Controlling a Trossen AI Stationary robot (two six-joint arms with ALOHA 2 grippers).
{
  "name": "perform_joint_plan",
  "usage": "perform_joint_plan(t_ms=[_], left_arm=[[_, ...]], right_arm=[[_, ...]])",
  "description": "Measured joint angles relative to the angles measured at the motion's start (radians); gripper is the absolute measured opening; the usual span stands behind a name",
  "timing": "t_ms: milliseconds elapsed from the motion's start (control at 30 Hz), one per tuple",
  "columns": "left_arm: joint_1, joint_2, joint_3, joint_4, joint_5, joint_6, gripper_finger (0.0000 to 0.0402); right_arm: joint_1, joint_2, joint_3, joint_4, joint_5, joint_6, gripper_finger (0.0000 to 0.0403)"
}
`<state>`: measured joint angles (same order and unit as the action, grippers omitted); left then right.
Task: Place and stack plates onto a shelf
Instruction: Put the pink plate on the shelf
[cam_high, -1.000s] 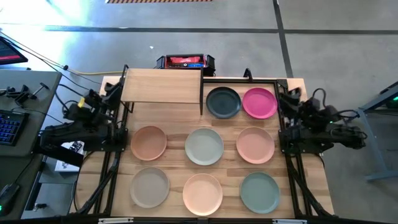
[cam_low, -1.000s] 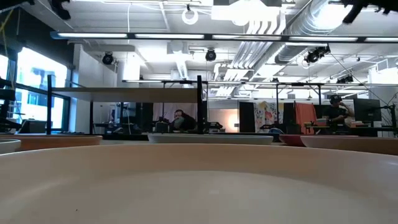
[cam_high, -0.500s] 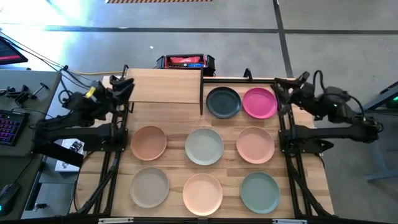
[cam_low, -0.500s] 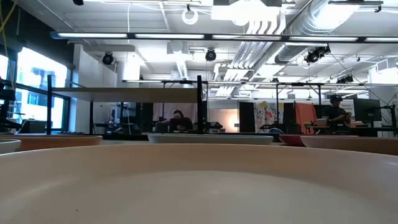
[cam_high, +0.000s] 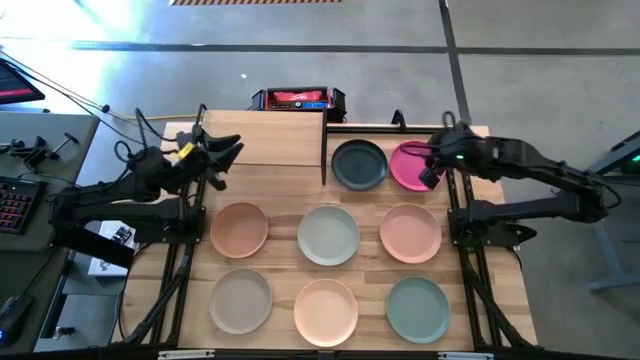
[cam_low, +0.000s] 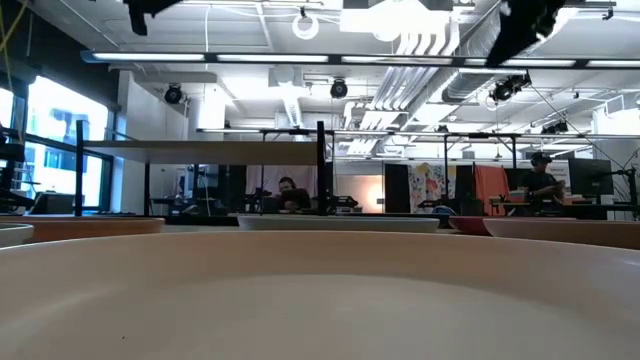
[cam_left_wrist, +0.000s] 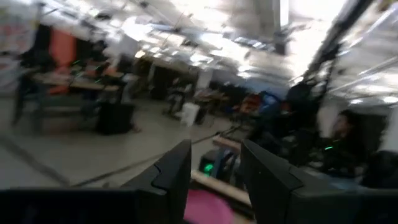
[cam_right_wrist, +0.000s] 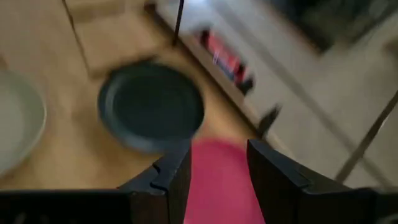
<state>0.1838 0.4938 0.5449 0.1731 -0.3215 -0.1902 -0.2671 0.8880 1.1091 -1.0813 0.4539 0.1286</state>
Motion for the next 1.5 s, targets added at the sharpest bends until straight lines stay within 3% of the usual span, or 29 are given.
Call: perform_joint_plan(t_ms=[200, 367, 600, 1133, 1500], left_arm=[[0.037, 0.056, 0.000, -0.073, -0.134, -0.063, 0.0126], [0.074, 0.092, 0.000, -0.101, -0.108, -0.131, 0.0126], [0.087, 0.127, 0.000, -0.114, -0.052, -0.149, 0.0126], [0.087, 0.137, 0.000, -0.124, -0.051, -0.150, 0.0126], [0.087, 0.137, 0.000, -0.125, -0.051, -0.152, 0.0126]], right_arm=[[-0.095, 0.091, -0.054, -0.043, -0.151, 0.001, 0.0147], [-0.157, 0.164, -0.094, -0.033, -0.270, -0.006, 0.0147], [-0.210, 0.270, -0.161, 0.027, -0.325, 0.002, 0.0147], [-0.218, 0.525, -0.241, 0.186, -0.342, 0.029, 0.0147], [-0.218, 0.639, -0.241, 0.223, -0.273, 0.050, 0.0147]])
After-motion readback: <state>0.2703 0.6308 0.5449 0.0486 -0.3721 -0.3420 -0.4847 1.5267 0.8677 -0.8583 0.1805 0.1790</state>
